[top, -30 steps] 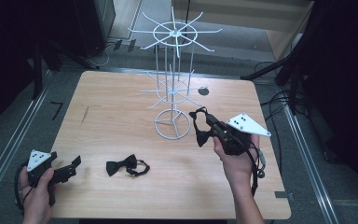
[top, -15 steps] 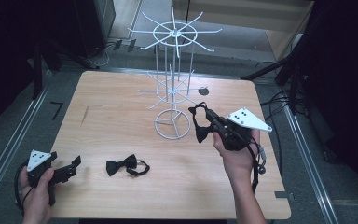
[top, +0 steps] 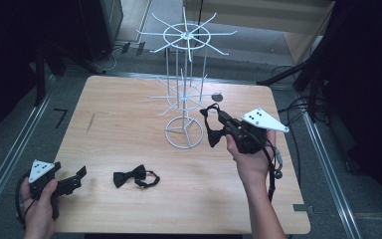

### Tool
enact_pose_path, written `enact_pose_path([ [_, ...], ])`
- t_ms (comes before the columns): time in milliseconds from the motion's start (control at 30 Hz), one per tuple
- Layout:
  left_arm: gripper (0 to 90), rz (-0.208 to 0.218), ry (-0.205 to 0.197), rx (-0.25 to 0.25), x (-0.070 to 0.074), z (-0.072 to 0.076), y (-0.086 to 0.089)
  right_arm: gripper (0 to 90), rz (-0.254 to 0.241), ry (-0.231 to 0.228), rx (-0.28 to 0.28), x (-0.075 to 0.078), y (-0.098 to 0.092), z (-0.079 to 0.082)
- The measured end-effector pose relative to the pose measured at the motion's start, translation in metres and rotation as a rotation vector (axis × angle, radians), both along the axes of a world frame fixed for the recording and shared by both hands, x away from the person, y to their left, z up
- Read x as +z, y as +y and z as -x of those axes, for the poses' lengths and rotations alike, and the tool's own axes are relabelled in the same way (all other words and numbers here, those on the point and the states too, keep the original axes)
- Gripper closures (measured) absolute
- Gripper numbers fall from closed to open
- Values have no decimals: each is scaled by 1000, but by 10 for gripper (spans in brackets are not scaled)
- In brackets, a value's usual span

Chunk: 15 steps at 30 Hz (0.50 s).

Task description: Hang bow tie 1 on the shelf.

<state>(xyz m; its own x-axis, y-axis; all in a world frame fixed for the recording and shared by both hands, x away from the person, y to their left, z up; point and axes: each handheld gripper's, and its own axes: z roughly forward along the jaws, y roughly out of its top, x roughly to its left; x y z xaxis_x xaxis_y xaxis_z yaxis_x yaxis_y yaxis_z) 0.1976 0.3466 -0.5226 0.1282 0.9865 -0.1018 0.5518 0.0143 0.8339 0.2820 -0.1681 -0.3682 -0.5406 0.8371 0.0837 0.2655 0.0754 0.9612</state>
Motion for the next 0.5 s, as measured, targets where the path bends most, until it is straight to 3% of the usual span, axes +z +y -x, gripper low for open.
enact_pose_path([
  [500,84,-3,-4,2,0,0,0,900,-12,21,-16,5,0,-16],
])
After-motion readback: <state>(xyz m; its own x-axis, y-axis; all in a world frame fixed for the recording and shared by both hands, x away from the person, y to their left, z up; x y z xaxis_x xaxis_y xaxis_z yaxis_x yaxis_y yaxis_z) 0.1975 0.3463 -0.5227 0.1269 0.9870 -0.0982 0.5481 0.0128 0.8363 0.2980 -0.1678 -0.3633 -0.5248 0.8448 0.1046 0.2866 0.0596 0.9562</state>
